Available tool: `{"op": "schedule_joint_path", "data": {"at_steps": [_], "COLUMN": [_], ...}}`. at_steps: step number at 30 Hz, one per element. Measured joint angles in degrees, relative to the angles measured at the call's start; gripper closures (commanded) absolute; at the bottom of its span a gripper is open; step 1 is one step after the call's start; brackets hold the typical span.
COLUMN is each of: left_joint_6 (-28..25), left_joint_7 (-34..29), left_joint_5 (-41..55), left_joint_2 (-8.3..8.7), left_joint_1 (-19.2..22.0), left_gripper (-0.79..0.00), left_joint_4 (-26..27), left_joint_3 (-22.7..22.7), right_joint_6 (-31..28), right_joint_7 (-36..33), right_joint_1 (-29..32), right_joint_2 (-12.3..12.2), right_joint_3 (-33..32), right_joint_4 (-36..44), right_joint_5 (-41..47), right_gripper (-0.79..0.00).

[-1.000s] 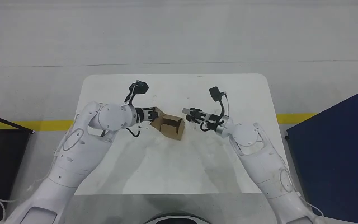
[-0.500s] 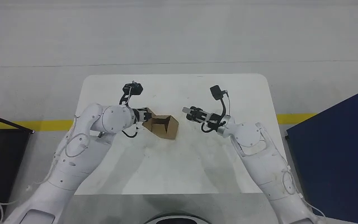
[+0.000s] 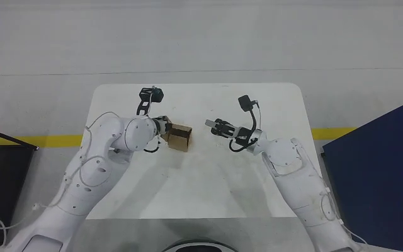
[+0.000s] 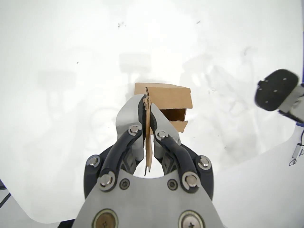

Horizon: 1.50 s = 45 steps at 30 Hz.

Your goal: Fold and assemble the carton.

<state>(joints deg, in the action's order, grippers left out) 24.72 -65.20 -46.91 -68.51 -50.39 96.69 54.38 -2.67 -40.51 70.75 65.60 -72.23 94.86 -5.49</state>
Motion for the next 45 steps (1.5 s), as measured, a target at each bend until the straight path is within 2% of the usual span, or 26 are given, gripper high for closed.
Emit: {"op": "schedule_joint_path", "data": {"at_steps": [5, 11, 16, 21, 24, 26, 29, 31, 34, 35, 36, 37, 38, 41, 42, 43, 45], "left_joint_6": [0.78, -0.06, -4.75, -6.96, -8.40, -9.53, -12.14, -13.46, -12.34, -11.23, -10.12, -8.98, -7.97, -6.26, -6.16, -6.24, -7.16], "left_joint_7": [1.32, 8.16, 18.87, 26.27, 29.42, 31.25, 32.17, 31.44, 29.10, 27.86, 26.78, 25.69, 24.65, 21.30, 19.95, 19.10, 17.54], "left_joint_5": [0.71, 9.13, 21.13, 24.57, 27.24, 29.19, 30.65, 30.96, 30.48, 30.58, 30.15, 29.47, 29.07, 28.21, 27.70, 27.59, 27.90], "left_joint_2": [-0.11, 0.19, 1.01, 1.94, 2.01, 1.87, 1.65, 1.51, 1.33, 1.26, 1.23, 1.21, 1.16, 1.00, 0.95, 0.90, 0.79], "left_joint_1": [-0.93, -6.54, -17.60, -30.30, -35.46, -37.01, -36.07, -33.54, -27.87, -25.34, -23.44, -21.59, -19.87, -15.39, -14.08, -13.26, -11.90], "left_gripper": [-0.785, -0.785, -0.785, -0.785, -0.785, -0.785, -0.785, -0.785, -0.773, -0.680, -0.640, -0.560, -0.354, -0.175, -0.080, -0.043, -0.043], "left_joint_4": [1.77, 6.48, 10.74, 13.09, 13.08, 12.69, 12.44, 11.41, 8.84, 7.41, 6.30, 5.30, 4.40, 1.98, 1.15, 0.56, -0.76], "left_joint_3": [0.97, 7.27, 18.43, 28.23, 31.20, 31.44, 29.86, 28.11, 25.82, 25.12, 24.55, 23.92, 23.26, 20.84, 19.79, 19.09, 17.77], "right_joint_6": [-1.40, -3.89, -5.57, -6.37, -6.04, -5.81, -5.72, -6.05, -6.95, -7.30, -7.55, -7.79, -8.05, -8.94, -9.19, -9.37, -9.79], "right_joint_7": [-0.62, -2.06, -4.41, -6.55, -6.98, -7.13, -7.18, -7.11, -6.96, -6.85, -6.74, -6.61, -6.44, -6.00, -5.91, -5.85, -5.71], "right_joint_1": [0.12, 0.02, -1.01, -2.92, -4.07, -4.86, -5.73, -6.11, -6.26, -6.18, -6.04, -5.84, -5.58, -4.53, -4.12, -3.83, -3.20], "right_joint_2": [-0.20, -0.45, -0.57, -0.57, -0.54, -0.48, -0.42, -0.41, -0.47, -0.51, -0.55, -0.59, -0.63, -0.82, -0.92, -0.98, -1.11], "right_joint_3": [-0.67, -1.27, -0.51, 0.74, 1.35, 1.84, 2.35, 2.46, 2.24, 2.08, 1.93, 1.76, 1.55, 0.68, 0.29, 0.01, -0.55], "right_joint_4": [-0.80, -2.12, -2.49, -2.67, -2.58, -2.71, -3.17, -3.74, -4.94, -5.44, -5.78, -6.07, -6.30, -6.95, -7.21, -7.39, -7.70], "right_joint_5": [0.21, 0.48, 0.01, -0.85, -1.39, -1.64, -1.77, -1.65, -1.11, -0.89, -0.74, -0.57, -0.36, 0.39, 0.66, 0.92, 1.45], "right_gripper": [-0.363, -0.351, -0.339, -0.320, -0.314, -0.308, -0.302, -0.292, -0.283, -0.283, -0.280, -0.280, -0.280, -0.280, -0.277, -0.277, -0.274]}}
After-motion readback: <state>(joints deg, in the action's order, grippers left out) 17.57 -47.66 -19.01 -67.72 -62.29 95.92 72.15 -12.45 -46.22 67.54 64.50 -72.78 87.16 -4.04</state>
